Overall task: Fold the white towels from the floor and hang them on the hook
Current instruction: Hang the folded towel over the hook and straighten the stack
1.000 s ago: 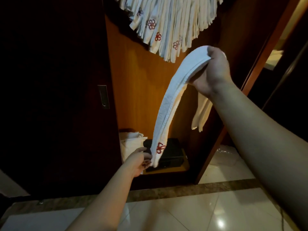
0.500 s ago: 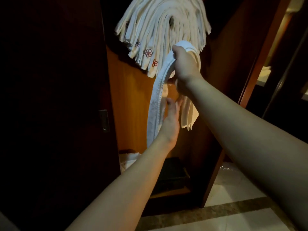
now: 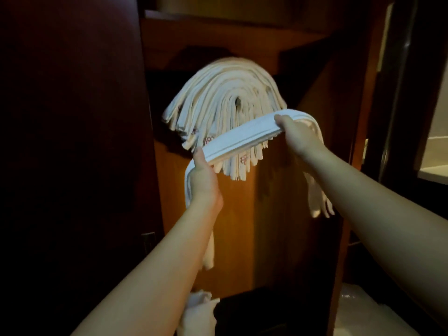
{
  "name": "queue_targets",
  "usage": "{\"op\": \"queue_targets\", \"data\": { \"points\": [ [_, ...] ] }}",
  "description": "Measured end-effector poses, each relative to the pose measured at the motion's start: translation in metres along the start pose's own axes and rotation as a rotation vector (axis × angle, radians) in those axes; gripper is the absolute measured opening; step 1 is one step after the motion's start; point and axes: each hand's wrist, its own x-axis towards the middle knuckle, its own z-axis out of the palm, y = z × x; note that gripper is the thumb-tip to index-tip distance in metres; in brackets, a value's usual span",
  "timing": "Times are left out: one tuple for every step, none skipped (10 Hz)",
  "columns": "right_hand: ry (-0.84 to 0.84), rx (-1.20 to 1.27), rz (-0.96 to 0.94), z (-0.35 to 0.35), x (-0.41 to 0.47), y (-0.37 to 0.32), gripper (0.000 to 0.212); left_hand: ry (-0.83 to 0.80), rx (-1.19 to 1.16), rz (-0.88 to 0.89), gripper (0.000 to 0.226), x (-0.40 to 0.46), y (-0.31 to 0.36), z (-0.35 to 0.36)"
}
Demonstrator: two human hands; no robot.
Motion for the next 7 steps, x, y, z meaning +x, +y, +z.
{"op": "queue_targets", "data": {
  "points": [
    [0.092,-0.011,0.083,-0.006,0.012,0.001,0.038,-0.133,0.154,0.055,0.031,0.029,0.018,0.005],
    [0.119,0.137,0.136,-0.011,0.021,0.003,0.031,-0.194,0.309,0.108,0.046,0.045,0.037,0.013],
    [0.170,0.162,0.141,-0.016,0.032,0.011,0.032,-0.228,0.391,0.085,0.051,0.065,0.050,0.017],
    [0.146,0.082,0.131,-0.016,0.052,0.015,0.040,-0.296,0.388,0.095,0.044,0.091,0.063,0.022],
    [0.128,-0.029,0.054,-0.015,0.077,0.011,0.049,-0.318,0.412,0.177,0.047,0.117,0.078,0.030],
    [0.114,-0.013,0.004,-0.015,0.113,0.005,0.070,-0.364,0.533,0.297,0.074,0.149,0.092,0.047],
    [0.099,0.017,-0.032,-0.010,0.154,-0.005,0.066,-0.401,0.598,0.317,0.105,0.173,0.112,0.072]
  ]
}}
